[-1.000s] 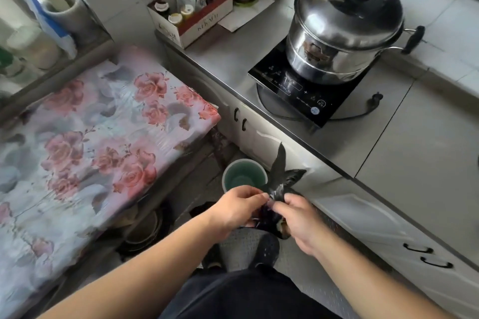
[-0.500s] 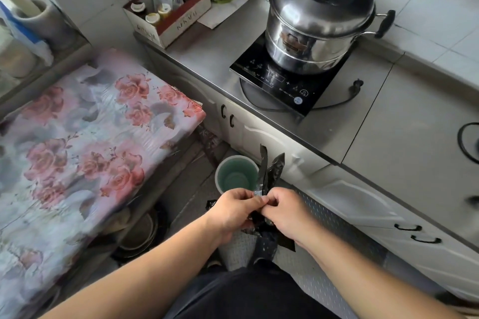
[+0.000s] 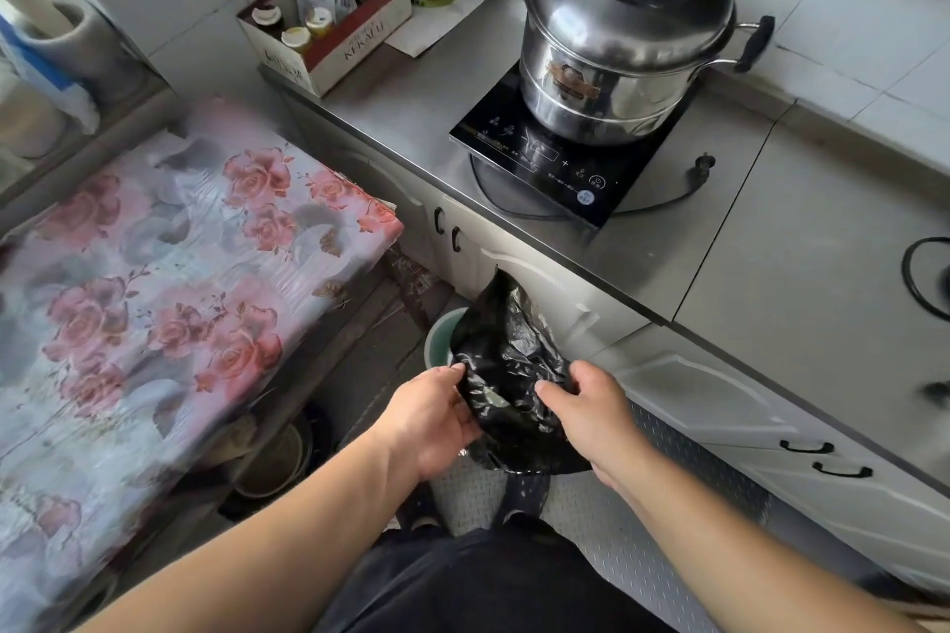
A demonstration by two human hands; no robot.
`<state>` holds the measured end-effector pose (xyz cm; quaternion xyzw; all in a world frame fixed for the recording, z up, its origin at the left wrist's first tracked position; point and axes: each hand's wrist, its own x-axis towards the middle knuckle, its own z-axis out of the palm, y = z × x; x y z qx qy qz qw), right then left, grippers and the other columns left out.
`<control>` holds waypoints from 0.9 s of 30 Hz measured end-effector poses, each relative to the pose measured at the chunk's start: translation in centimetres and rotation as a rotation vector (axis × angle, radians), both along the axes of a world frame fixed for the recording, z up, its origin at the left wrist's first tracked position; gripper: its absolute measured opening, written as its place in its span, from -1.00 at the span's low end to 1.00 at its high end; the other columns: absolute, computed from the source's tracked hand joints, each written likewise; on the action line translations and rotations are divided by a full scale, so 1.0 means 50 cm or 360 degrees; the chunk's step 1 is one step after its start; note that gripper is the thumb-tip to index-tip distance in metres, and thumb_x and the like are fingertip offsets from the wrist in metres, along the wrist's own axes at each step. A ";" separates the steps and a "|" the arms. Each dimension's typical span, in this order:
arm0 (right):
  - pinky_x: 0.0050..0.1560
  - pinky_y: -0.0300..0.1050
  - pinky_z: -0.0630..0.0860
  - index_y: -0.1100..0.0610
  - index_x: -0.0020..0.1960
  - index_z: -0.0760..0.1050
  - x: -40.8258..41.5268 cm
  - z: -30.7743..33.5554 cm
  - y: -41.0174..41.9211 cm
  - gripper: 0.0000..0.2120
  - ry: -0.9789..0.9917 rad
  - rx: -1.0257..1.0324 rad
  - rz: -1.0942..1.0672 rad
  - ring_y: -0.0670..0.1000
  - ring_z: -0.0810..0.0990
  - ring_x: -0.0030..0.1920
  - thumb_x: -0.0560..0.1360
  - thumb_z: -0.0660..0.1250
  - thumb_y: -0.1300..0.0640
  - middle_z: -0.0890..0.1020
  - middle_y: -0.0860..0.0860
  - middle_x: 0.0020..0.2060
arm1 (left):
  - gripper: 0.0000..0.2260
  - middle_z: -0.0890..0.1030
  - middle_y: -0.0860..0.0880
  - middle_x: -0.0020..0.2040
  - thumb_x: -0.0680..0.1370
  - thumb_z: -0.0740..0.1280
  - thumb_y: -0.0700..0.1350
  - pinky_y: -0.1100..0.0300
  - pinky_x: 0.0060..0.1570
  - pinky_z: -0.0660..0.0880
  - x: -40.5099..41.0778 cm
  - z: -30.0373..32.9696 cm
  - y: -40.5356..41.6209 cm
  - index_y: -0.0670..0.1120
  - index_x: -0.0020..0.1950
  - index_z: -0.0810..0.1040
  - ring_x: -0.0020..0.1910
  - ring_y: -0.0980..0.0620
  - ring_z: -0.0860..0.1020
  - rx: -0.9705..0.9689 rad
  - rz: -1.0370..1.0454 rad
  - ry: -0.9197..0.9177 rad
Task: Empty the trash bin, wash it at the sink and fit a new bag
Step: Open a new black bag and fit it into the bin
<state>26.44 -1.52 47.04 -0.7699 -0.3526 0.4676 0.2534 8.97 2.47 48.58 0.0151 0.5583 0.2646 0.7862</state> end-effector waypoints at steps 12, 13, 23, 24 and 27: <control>0.02 0.36 0.60 0.15 0.17 0.54 0.009 -0.018 0.043 -0.72 0.0814 -0.0293 -0.1113 0.24 0.70 0.00 0.49 0.43 0.11 0.69 0.18 0.08 | -0.49 0.74 -0.13 -0.02 0.26 0.62 0.06 -0.03 -0.01 0.65 -0.093 -0.056 -0.007 -0.11 0.10 0.55 -0.07 -0.09 0.72 0.0392 -0.0464 0.0571; 0.02 0.29 0.62 0.13 0.09 0.58 0.005 -0.017 0.042 -0.77 0.0773 -0.0249 -0.1006 0.20 0.72 -0.03 0.48 0.45 0.06 0.71 0.14 0.03 | -0.47 0.73 -0.13 -0.01 0.23 0.64 0.03 -0.04 0.02 0.65 -0.097 -0.060 -0.010 -0.09 0.10 0.53 -0.06 -0.09 0.72 0.0456 -0.0623 0.0719; -0.29 -0.14 0.53 0.02 -0.13 0.54 0.043 -0.033 0.039 -0.74 -0.0933 -0.0469 0.1004 -0.01 0.60 -0.26 0.32 0.42 -0.13 0.61 -0.08 -0.30 | -0.75 0.49 0.09 -0.34 0.43 0.43 0.07 0.13 -0.25 0.33 -0.157 -0.103 0.019 -0.01 -0.26 0.42 -0.23 -0.05 0.50 0.0839 -0.1564 0.1765; -0.37 -0.16 0.47 0.02 -0.15 0.52 0.051 -0.036 0.039 -0.79 -0.1007 -0.0480 0.1003 -0.02 0.59 -0.28 0.37 0.41 -0.10 0.59 -0.08 -0.33 | -0.76 0.48 0.08 -0.35 0.46 0.40 0.03 0.13 -0.25 0.33 -0.168 -0.107 0.023 -0.01 -0.28 0.39 -0.22 -0.08 0.50 0.0837 -0.1605 0.1816; -0.45 -0.17 0.35 0.05 -0.24 0.42 0.081 -0.040 0.038 -0.87 -0.1125 -0.0490 0.0982 0.02 0.55 -0.30 0.43 0.33 0.04 0.54 -0.04 -0.34 | -0.87 0.52 0.02 -0.27 0.48 0.31 -0.10 0.09 -0.21 0.43 -0.201 -0.116 0.035 -0.03 -0.22 0.39 -0.15 -0.14 0.56 0.0790 -0.1724 0.2002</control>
